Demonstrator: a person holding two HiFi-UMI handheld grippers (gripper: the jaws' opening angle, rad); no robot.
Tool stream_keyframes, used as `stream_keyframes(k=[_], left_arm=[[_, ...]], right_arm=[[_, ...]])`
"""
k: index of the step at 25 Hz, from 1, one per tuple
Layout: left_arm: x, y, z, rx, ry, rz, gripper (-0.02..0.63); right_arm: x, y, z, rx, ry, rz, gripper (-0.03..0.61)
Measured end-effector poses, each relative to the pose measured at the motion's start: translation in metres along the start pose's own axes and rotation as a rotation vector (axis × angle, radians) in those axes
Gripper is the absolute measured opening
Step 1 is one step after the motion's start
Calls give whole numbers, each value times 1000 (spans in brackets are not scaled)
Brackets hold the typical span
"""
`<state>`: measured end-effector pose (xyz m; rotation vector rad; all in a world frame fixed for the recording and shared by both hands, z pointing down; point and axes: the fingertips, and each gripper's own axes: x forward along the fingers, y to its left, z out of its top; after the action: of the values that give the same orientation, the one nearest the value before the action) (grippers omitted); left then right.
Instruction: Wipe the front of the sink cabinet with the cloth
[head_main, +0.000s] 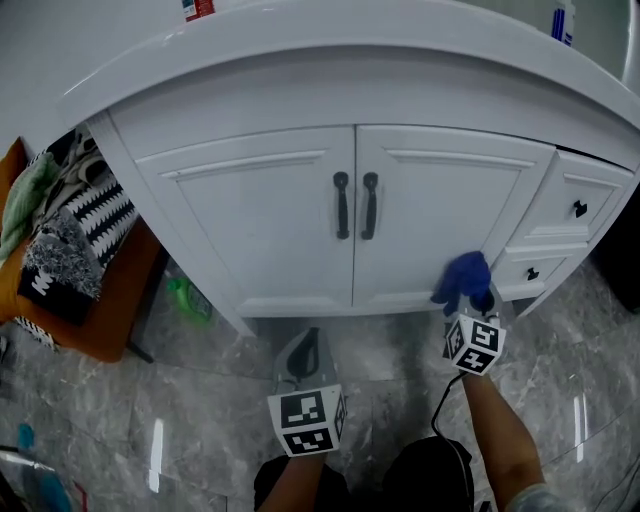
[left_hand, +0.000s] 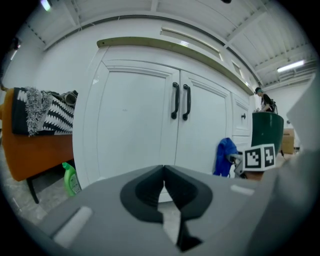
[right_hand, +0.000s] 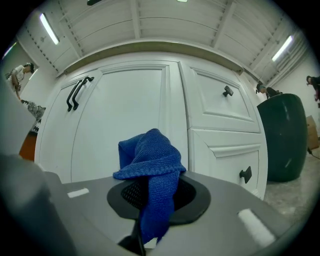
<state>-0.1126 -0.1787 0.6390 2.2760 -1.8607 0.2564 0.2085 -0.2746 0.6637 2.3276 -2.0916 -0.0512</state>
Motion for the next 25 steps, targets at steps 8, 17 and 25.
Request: stream_keyframes(k=[8, 17, 25], left_arm=[[-5, 10, 3, 1, -7, 16, 11], [-13, 23, 6, -4, -15, 37, 11], [-23, 32, 11, -7, -27, 47, 11]], right_arm=[[1, 21, 1, 66, 1, -29, 60], [-2, 77, 9, 135, -15, 11, 58], [-8, 156, 15, 95, -9, 177, 60]])
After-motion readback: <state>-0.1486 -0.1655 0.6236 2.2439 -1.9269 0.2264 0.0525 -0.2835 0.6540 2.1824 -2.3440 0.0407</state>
